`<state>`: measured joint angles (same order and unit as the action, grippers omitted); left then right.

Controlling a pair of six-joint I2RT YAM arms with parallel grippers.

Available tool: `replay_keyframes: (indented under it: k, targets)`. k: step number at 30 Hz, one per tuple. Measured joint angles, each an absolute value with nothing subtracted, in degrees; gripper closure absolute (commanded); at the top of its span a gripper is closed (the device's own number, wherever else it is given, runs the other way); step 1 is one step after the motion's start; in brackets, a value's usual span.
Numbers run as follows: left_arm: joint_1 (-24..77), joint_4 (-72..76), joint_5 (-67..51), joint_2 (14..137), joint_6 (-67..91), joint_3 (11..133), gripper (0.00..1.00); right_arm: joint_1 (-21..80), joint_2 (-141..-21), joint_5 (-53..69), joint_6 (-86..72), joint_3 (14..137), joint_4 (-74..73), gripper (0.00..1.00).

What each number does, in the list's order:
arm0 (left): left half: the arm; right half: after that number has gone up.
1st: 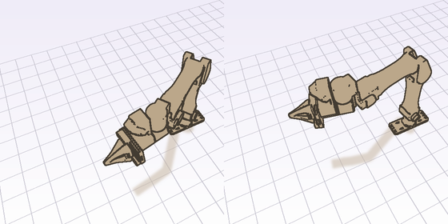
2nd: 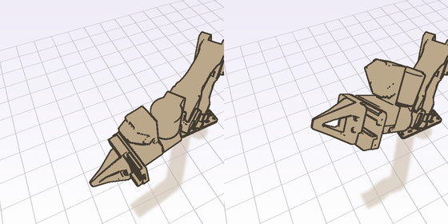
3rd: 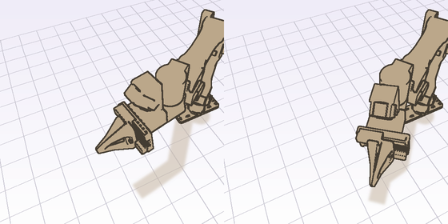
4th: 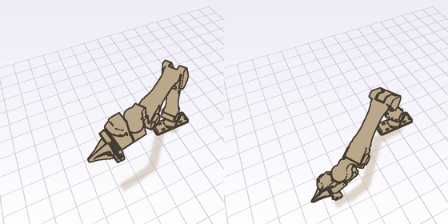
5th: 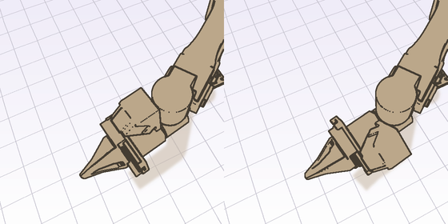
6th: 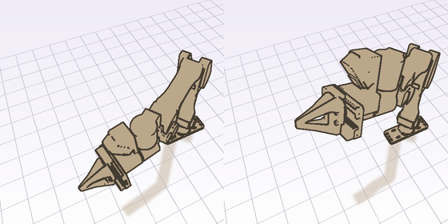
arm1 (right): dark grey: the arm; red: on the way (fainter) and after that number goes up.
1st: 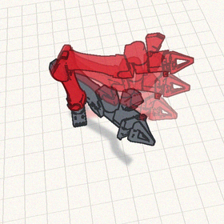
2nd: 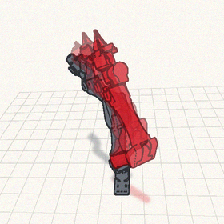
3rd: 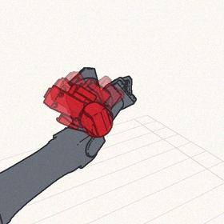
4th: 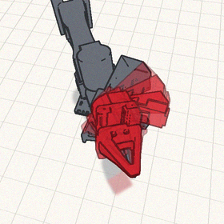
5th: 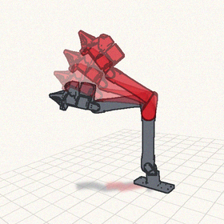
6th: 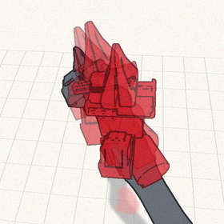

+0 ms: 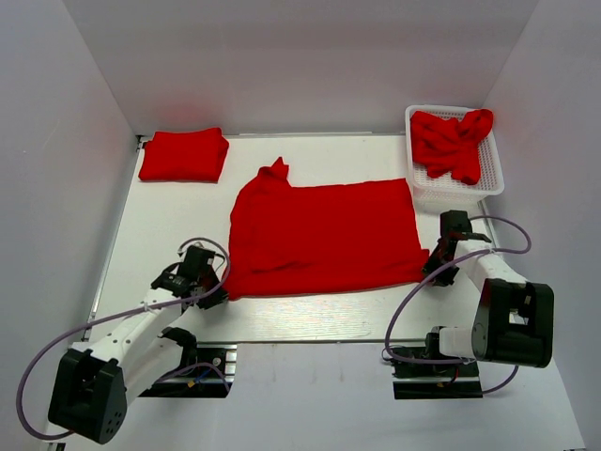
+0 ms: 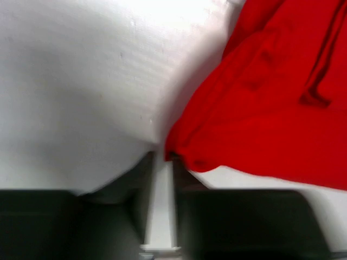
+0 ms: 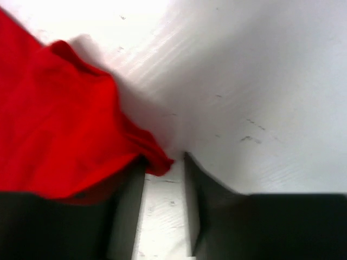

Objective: Fold and stack the t-shirts
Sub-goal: Fold the flattened tshirt in 1/3 of the way

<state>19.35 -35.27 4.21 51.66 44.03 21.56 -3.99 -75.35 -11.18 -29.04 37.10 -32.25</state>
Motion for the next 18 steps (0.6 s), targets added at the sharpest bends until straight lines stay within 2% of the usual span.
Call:
replay_keyframes:
  k: [1,4,6,9,11,17,18]
  targets:
    - [19.35,-36.64,3.73,52.31,45.21,22.24,0.37,-4.10,-75.31,-11.44,-29.43,37.10,-32.58,0.38]
    - [19.35,-41.32,3.20,56.45,47.03,26.44,0.13,-4.38,-74.59,-12.62,-29.87,37.17,-33.87,0.18]
    - [19.35,-45.56,3.20,60.69,47.86,29.63,0.06,-4.45,-73.28,-13.34,-29.85,37.50,-35.29,0.10]
    - [19.35,-52.12,4.10,65.23,48.56,35.59,0.05,-4.43,-70.04,-13.78,-29.15,39.27,-37.54,0.10]
    - [19.40,-54.63,4.95,65.19,47.75,39.18,0.00,-4.40,-68.07,-13.78,-28.42,41.15,-38.33,0.10]
    - [19.53,-51.48,4.93,61.56,39.00,46.98,0.00,-4.08,-62.78,-12.16,-25.65,44.38,-39.11,0.10]
    - [19.53,-49.54,4.01,61.58,36.82,47.57,0.03,-3.92,-62.06,-11.44,-24.86,44.47,-38.98,0.10]
